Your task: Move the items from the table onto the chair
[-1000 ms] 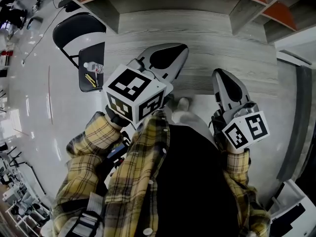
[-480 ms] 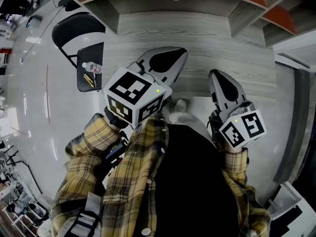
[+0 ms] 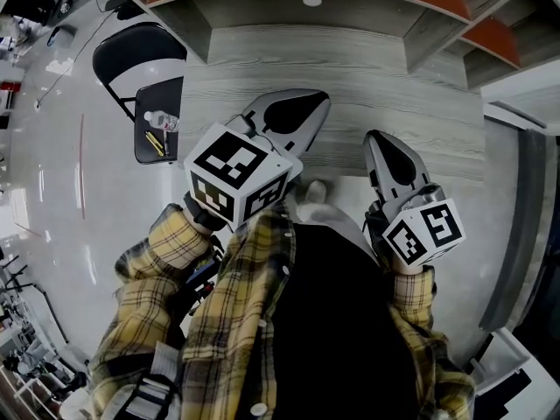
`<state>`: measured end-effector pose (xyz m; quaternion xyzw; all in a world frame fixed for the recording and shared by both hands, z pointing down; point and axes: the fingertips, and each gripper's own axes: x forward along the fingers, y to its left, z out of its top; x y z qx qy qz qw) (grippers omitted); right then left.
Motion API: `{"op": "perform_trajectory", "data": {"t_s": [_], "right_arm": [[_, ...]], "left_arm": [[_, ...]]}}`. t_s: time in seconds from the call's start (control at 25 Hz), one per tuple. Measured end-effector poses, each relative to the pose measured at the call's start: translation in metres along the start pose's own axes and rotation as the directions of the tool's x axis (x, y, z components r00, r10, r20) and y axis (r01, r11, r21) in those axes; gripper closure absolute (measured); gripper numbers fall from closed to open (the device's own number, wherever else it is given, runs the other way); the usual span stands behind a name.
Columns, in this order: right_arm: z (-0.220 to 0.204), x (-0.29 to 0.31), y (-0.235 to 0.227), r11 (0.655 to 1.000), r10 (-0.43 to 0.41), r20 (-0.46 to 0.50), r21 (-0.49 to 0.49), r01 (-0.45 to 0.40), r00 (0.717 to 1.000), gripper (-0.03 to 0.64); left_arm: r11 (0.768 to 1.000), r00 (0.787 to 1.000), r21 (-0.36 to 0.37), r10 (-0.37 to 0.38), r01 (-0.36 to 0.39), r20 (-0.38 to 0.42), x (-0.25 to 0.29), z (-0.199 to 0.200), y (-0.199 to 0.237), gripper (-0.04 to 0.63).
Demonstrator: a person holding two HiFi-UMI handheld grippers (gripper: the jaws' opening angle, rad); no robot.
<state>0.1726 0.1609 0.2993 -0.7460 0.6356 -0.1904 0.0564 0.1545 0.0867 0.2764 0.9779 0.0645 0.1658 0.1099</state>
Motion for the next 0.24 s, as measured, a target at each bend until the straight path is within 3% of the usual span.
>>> {"op": "perform_trajectory", "data": {"t_s": [0.24], "right_arm": [[-0.0009, -0.0013, -0.0004, 1.000, 0.003, -0.002, 0.010, -0.003, 1.000, 0.600]], "left_arm": [[1.000, 1.000, 0.002, -0.006, 0.006, -0.003, 0.0016, -0.0030, -0.0042, 0.591]]}}
